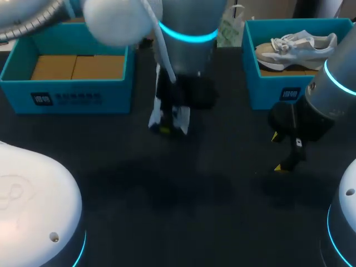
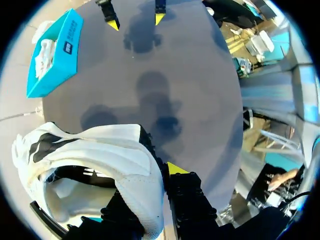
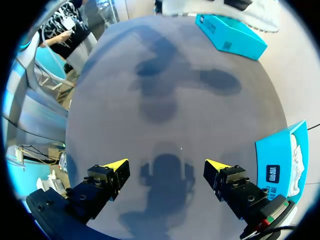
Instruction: Take the shoe out of the shoebox, open the shoe tongue, remove and reinsert the insole, then place the shoe into the shoebox
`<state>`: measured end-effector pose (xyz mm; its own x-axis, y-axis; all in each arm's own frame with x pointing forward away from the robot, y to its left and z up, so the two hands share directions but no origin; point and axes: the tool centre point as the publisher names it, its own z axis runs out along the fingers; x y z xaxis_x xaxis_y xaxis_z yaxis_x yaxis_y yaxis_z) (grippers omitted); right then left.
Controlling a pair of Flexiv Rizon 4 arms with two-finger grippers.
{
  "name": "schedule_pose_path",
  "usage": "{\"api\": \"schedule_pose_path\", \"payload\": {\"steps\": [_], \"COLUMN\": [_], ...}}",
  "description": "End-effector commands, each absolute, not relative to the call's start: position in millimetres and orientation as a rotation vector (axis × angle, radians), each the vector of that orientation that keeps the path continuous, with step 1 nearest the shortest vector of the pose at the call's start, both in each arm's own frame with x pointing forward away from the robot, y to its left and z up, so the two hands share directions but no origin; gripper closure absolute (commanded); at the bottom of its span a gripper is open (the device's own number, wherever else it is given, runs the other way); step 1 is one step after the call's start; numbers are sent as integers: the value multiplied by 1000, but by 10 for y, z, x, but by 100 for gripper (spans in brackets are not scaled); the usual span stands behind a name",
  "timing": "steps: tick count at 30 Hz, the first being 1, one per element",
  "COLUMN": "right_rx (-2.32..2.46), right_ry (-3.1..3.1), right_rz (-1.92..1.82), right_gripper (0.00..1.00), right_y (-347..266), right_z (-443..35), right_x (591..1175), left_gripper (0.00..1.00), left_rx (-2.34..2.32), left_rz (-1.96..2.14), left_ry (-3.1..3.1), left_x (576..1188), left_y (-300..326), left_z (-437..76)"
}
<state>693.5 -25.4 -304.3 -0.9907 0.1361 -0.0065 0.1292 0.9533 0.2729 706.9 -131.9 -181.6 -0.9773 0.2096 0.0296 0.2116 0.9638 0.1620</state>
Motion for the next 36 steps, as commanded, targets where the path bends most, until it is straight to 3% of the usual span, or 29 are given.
{"api": "schedule_pose_path", "payload": {"steps": [1, 12, 36], "right_rx": [210, 210, 210], "right_ry": [3078, 3078, 3078], "right_rz": [425, 425, 425], "right_gripper": [0, 0, 0], "right_y": [-249, -249, -249], "right_z": [-3048, -3048, -3048], "right_x": [6927, 6927, 6927], "left_gripper": [100, 100, 100], "left_rx": [-344, -372, -146], "left_rz": [-242, -284, -297], "left_ry": [-3094, -3086, -3058], "left_x": [7319, 7938, 8933], "left_y": [-1105, -520, 793], "left_z": [-1322, -999, -1007]}}
